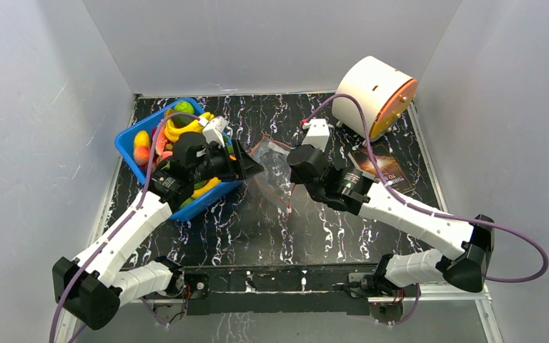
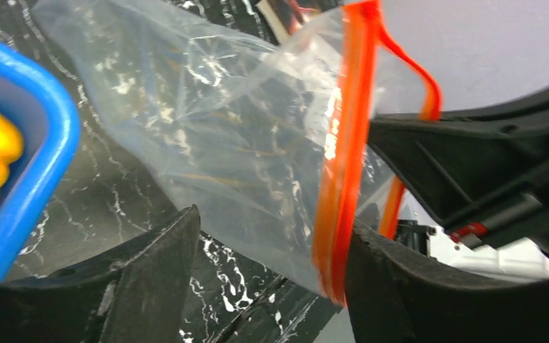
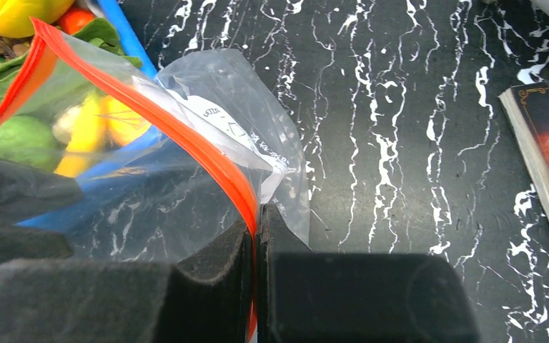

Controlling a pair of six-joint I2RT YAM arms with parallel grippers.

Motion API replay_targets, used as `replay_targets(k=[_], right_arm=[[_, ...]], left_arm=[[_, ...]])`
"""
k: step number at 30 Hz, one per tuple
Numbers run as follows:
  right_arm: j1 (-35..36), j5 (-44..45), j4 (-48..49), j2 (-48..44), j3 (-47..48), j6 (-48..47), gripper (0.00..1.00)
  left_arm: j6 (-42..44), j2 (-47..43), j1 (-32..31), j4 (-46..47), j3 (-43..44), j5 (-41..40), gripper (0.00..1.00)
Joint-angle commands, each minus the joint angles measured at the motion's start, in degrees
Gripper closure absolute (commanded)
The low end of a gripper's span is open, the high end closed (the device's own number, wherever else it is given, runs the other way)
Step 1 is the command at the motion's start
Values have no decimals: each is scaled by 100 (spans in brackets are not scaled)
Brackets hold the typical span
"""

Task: Place the food in the zip-top bag and seal the zipper
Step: Open the zipper of the food storage bag at the center of the board, then pick up the fake vegetable from the bin.

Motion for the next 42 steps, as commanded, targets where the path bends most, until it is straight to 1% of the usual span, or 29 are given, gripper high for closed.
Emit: replay_targets(k=[1, 5, 7, 9, 14, 16, 18, 20, 23, 26, 29, 32, 35, 37, 39, 42], right_arm=[[-16, 439, -227, -195, 283, 40, 100], [-15, 754, -790, -194, 385, 92, 100], [-15, 873, -1032, -230, 424, 121, 100], [-17, 1002, -1267, -272, 509, 134, 100], [-28, 1261, -1942, -386, 1076, 143, 100], [-24, 1263, -2058, -469, 1228, 134, 100], [-24, 1216, -2062, -578, 1272, 117, 100], [-26, 1070, -1955, -681, 1201, 57, 100], [-24, 815, -1700, -789, 937, -8, 100], [-24, 597, -1473, -840, 685, -58, 100], [-24, 379, -1235, -906, 381, -100, 100], [-24, 146, -1051, -972, 154, -124, 100], [-24, 15, -1050, -1020, 85, -124, 100], [-24, -15, -1054, -1066, 57, -141, 100], [-24, -24, -1067, -1114, 43, -160, 100], [-24, -96, -1044, -1203, 21, -188, 100]], left_arm=[[-36, -324, 11, 522, 38, 746, 30], [158, -499, 10, 486, 117, 795, 23], [392, -591, 16, 411, 156, 787, 22], [556, -714, 14, 221, 202, 598, 22], [1036, -1025, 12, -439, 241, -824, 25], [1284, -1096, 15, -689, 226, -1458, 26], [1351, -1126, 13, -920, 190, -2051, 26], [1294, -1054, 16, -1215, 228, -2672, 26], [1297, -814, 21, -1793, 457, -3385, 25], [1388, -585, 18, -2186, 686, -3911, 21], [1602, -423, 26, -2322, 817, -4403, 15], [2174, -257, 58, -2227, 903, -4429, 14], [2944, -25, 70, -1920, 1017, -3806, 16], [3501, 250, 74, -1878, 1170, -3502, 17], [4100, 542, 80, -1924, 1317, -3501, 20], [5124, 905, 96, -1903, 1439, -3451, 21]])
